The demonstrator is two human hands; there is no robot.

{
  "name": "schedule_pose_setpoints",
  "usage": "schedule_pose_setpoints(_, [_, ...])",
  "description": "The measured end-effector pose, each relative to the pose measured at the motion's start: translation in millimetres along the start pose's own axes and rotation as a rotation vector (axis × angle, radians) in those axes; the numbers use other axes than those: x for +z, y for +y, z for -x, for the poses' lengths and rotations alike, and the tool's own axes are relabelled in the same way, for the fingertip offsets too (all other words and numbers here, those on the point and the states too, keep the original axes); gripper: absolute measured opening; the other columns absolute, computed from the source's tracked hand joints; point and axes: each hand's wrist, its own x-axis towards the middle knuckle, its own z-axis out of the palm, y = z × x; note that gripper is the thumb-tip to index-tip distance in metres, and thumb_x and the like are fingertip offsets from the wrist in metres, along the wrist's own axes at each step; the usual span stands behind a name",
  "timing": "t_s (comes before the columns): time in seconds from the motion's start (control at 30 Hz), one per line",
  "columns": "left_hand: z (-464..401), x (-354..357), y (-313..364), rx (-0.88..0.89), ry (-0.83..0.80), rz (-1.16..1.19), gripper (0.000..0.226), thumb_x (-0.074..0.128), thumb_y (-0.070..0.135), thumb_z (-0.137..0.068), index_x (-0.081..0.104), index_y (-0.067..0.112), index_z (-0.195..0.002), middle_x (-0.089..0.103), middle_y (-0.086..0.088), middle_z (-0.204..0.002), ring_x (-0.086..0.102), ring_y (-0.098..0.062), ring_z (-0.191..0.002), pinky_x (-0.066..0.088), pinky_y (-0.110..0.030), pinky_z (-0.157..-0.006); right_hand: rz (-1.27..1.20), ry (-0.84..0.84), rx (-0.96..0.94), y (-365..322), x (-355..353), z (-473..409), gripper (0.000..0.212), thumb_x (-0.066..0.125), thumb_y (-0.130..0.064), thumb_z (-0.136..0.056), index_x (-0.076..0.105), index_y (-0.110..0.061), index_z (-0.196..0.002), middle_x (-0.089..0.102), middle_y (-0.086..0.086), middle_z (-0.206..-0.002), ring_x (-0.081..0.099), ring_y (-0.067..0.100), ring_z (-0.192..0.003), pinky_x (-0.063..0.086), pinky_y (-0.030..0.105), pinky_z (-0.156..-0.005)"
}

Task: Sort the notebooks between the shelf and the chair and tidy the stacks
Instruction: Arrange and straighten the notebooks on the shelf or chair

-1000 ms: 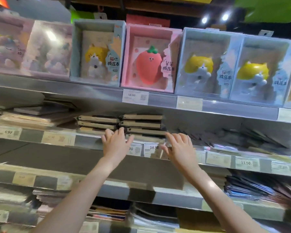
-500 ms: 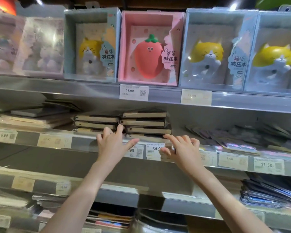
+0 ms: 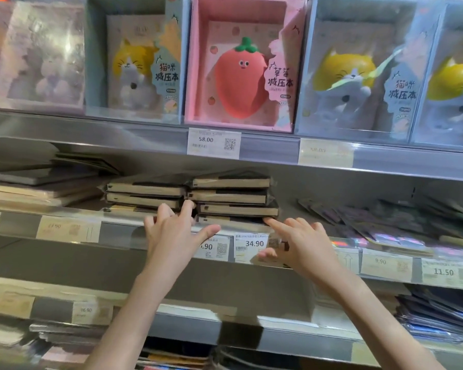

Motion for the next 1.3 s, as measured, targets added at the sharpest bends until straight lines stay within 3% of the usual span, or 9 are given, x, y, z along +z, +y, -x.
schedule_pose_setpoints(0.07, [-2, -5, 4, 0.033, -0.041, -0.041, 0.068, 0.029, 0.072, -0.08, 0.036, 0.021, -0.125, 0.05, 0.004, -0.093, 0.033, -0.02, -0.101, 0.028, -0.038, -0.087, 0.003, 0.133, -0.034, 1, 6, -1, 0.075, 0.036, -0.076, -0.072, 0.055, -0.028, -0.127, 0.063, -0.005, -0.091, 0.058, 0.021, -0.092, 0.03, 0.034, -0.07])
schedule_pose_setpoints(0.17, [0, -9, 8, -0.015, -0.088, 0.076, 0.061, 0.037, 0.064, -0.085, 0.034, 0.018, -0.124, 0.036, -0.001, -0.092, 0.007, -0.012, -0.081, 0.026, -0.038, -0.091, 0.016, 0.347, -0.09, 6, 22, -1, 0.073, 0.028, -0.076, -0.075, 0.068, -0.022, -0.103, 0.062, -0.008, -0.068, 0.06, 0.019, -0.065, 0.04, 0.032, -0.06])
schedule_pose_setpoints(0.3, [-2, 0, 5, -0.04, -0.019, 0.226, 0.058, 0.049, 0.062, -0.079, 0.041, 0.021, -0.119, 0.053, 0.002, -0.107, 0.002, -0.004, -0.075, 0.017, -0.033, -0.077, 0.017, 0.377, -0.073, 5, 25, 1, 0.075, 0.021, -0.077, -0.08, 0.068, -0.023, -0.102, 0.062, -0.01, -0.069, 0.06, 0.017, -0.067, 0.046, 0.035, -0.066])
schedule_pose_setpoints(0.57, [9, 4, 20, 0.076, 0.175, 0.307, 0.037, 0.064, 0.035, -0.083, 0.056, 0.012, -0.111, 0.053, 0.009, -0.089, 0.01, -0.001, -0.08, 0.01, -0.028, -0.076, 0.0, 0.367, -0.024, 20, 22, 8, 0.062, 0.039, -0.071, -0.075, 0.069, -0.021, -0.097, 0.069, -0.007, -0.073, 0.065, 0.018, -0.073, 0.046, 0.041, -0.083])
schedule_pose_setpoints(0.67, [14, 0, 32, 0.113, 0.207, 0.346, 0.026, 0.065, 0.024, -0.084, 0.06, 0.009, -0.105, 0.033, 0.024, -0.076, 0.007, 0.0, -0.074, 0.021, -0.036, -0.081, -0.009, 0.369, 0.006, 31, 22, 15, 0.059, 0.042, -0.069, -0.075, 0.069, -0.02, -0.095, 0.068, -0.007, -0.071, 0.065, 0.018, -0.071, 0.046, 0.041, -0.082])
schedule_pose_setpoints(0.8, [13, -2, 42, 0.155, 0.095, 0.299, 0.038, 0.059, 0.039, -0.085, 0.054, 0.014, -0.114, 0.022, 0.024, -0.08, 0.005, -0.002, -0.076, 0.022, -0.033, -0.085, 0.023, 0.35, 0.013, 39, 18, 21, 0.058, 0.04, -0.067, -0.076, 0.068, -0.02, -0.097, 0.068, -0.006, -0.072, 0.065, 0.018, -0.072, 0.044, 0.042, -0.088])
schedule_pose_setpoints(0.93, [11, 4, 58, 0.142, 0.041, 0.319, 0.041, 0.054, 0.047, -0.086, 0.049, 0.02, -0.116, 0.031, 0.017, -0.083, 0.008, -0.005, -0.08, 0.02, -0.03, -0.087, 0.072, 0.381, 0.031, 57, 17, 31, 0.058, 0.042, -0.066, -0.075, 0.069, -0.019, -0.094, 0.068, -0.005, -0.072, 0.065, 0.019, -0.071, 0.034, 0.04, -0.093])
schedule_pose_setpoints(1.13, [17, 16, 80, 0.287, 0.179, 0.32, 0.036, 0.071, 0.04, -0.076, 0.062, 0.01, -0.094, 0.025, 0.016, -0.07, 0.004, -0.004, -0.073, 0.035, -0.042, -0.069, 0.089, 0.421, 0.033, 79, 12, 44, 0.054, 0.046, -0.062, -0.077, 0.069, -0.014, -0.088, 0.067, -0.001, -0.07, 0.063, 0.023, -0.07, 0.036, 0.041, -0.089])
schedule_pose_setpoints(1.3, [16, 18, 73, 0.185, 0.053, 0.381, 0.037, 0.056, 0.048, -0.085, 0.055, 0.026, -0.115, 0.03, 0.009, -0.084, 0.014, -0.008, -0.086, 0.023, -0.029, -0.086, 0.105, 0.458, 0.058, 77, 17, 49, 0.053, 0.044, -0.058, -0.08, 0.07, -0.014, -0.093, 0.066, -0.001, -0.071, 0.063, 0.023, -0.069, 0.036, 0.039, -0.091])
